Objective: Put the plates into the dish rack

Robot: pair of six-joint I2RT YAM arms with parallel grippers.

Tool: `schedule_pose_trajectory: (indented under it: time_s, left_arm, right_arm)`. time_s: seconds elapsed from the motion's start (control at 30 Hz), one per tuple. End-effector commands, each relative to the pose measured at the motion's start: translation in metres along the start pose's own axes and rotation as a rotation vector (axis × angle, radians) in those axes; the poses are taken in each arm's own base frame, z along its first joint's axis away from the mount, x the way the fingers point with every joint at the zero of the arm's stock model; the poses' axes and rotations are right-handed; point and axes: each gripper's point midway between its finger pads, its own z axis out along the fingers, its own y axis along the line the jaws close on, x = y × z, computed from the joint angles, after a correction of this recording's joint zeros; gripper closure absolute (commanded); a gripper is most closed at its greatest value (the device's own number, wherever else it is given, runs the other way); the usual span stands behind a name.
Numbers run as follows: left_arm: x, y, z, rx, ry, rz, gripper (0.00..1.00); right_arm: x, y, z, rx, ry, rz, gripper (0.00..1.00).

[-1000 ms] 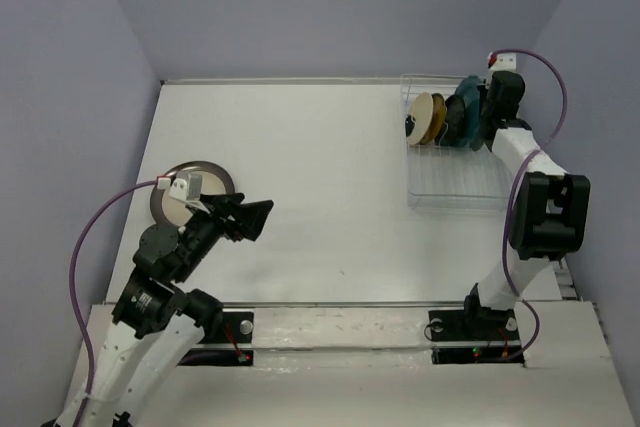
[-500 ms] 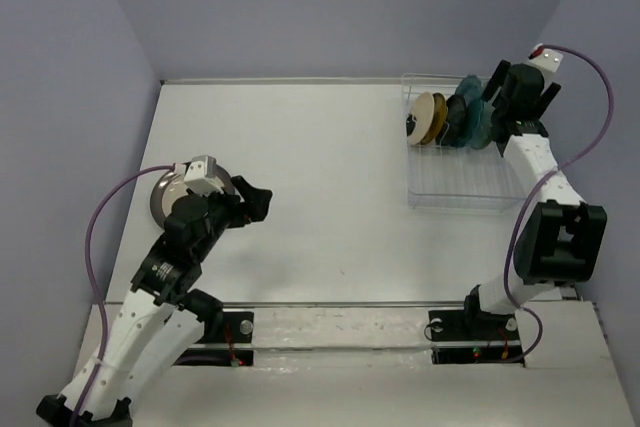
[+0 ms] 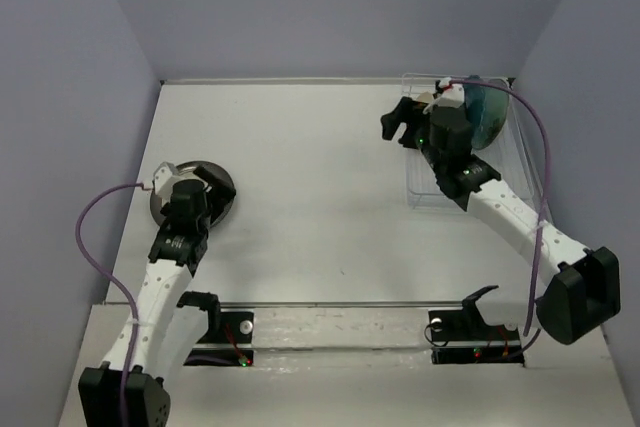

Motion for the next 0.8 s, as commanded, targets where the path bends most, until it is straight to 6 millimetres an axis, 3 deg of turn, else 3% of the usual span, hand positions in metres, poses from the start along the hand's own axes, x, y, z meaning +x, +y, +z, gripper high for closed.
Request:
schedule_pose_trajectory:
  time_s: [0.0,0.13,0.2,0.37,0.63,0.73,0.77]
  left_arm:
    - [-0.028,0.077,0.009,-0.276,-0.129,-0.182,0.01]
    - [-0.018,0.121,0.009,-0.396,-0.127,-0.314,0.01]
    - [-0.001,0.136,0.013,-0.451,-0.075,-0.367,0.01]
    - [0.021,0.178,0.016,-0.582,-0.091,-0.481,0.01]
    - [0.011,0.175,0.043,-0.496,-0.192,-0.627,0.1]
    - [0.007,0.177,0.052,-0.45,-0.227,-0.656,0.18]
    - [0.014,0.181,0.055,-0.46,-0.216,-0.675,0.28]
  right_arm:
    - [0.006,0.081,-0.036,-0.264,-0.007,0.015,0.13]
    - [0.033,0.111,-0.053,-0.379,0.068,0.026,0.13]
    - [0.043,0.125,-0.064,-0.443,0.098,0.024,0.13]
    - [0.056,0.128,-0.075,-0.488,0.123,-0.006,0.13]
    - [0.071,0.131,-0.079,-0.527,0.171,-0.007,0.13]
    - [0.073,0.135,-0.085,-0.565,0.188,-0.007,0.13]
    - [0.072,0.135,-0.086,-0.566,0.187,-0.006,0.13]
